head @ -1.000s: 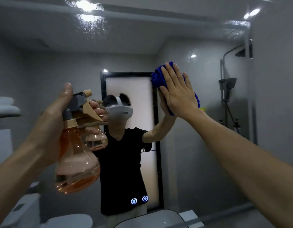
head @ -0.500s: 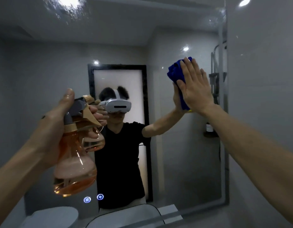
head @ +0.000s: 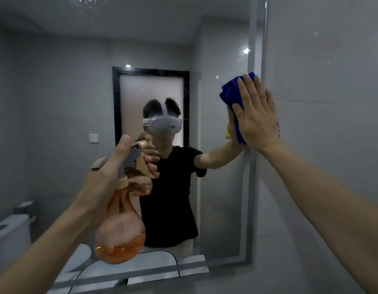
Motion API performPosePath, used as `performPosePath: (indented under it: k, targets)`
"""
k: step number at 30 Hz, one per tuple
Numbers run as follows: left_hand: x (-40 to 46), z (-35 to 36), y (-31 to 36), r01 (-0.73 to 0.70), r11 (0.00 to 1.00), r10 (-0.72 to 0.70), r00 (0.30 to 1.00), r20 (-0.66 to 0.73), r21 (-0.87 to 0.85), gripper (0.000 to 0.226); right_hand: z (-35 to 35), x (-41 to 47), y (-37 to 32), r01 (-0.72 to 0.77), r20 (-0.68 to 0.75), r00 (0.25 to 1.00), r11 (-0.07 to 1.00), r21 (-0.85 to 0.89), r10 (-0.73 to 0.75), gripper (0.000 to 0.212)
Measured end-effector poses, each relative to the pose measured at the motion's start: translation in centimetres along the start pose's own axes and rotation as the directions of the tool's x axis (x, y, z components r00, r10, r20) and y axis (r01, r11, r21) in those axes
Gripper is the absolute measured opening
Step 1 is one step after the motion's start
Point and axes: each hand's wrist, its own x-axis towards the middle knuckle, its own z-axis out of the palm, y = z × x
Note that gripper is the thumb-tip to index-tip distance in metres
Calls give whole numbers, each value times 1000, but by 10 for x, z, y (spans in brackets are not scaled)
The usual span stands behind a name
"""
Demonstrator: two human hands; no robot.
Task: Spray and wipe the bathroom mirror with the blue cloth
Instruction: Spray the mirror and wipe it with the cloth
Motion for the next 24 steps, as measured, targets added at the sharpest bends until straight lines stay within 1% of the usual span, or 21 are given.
performPosePath:
  k: [3, 5, 7, 10, 12, 14, 16, 18, 19, 20, 22, 24]
  targets:
    - [-7, 15, -19, 13, 998, -15, 999, 38, 56, 56, 3, -22, 14, -39, 2, 999, 999, 30, 39, 53]
    - [-11, 22, -30, 5, 995, -12, 998, 64, 101, 53, 4, -35, 16, -61, -20, 998, 997, 48, 62, 53]
    - [-13, 28, -41, -4, 992, -4, 998, 61, 127, 51, 9, -44, 17, -64, -49, 997, 997, 41, 66, 52]
    - [-13, 35, -50, 19, 994, -21, 1000, 22, 108, 51, 15, -55, 22, -78, -64, 995, 996, 34, 80, 53]
    - [-13, 36, -52, 57, 997, -57, 998, 3, 44, 55, 15, -58, 19, -106, -67, 992, 993, 49, 110, 53]
    - [-12, 33, -49, 94, 995, -94, 996, 0, -28, 58, 23, -61, 11, -145, -100, 983, 985, 97, 155, 52]
    - [-10, 25, -42, 87, 996, -87, 996, -24, -4, 62, 28, -57, -1, -212, -142, 961, 962, 175, 237, 51]
    - [-8, 15, -34, 41, 999, -39, 997, -59, 29, 63, 27, -48, -16, -261, -154, 945, 948, 181, 289, 51]
    - [-7, 10, -29, 22, 999, -20, 997, -74, 26, 61, 24, -42, -26, -257, -137, 950, 953, 160, 279, 51]
    - [-5, 6, -25, 1, 1000, 1, 997, -81, 22, 60, 21, -36, -38, -218, -117, 965, 966, 140, 235, 52]
    - [-2, -2, -17, -27, 999, 30, 995, -91, 37, 59, 11, -27, -73, -69, -73, 994, 987, 142, 80, 54]
    - [0, -8, -13, -45, 998, 47, 996, -80, 38, 59, 7, -35, -113, 108, -23, 994, 971, 212, -106, 57]
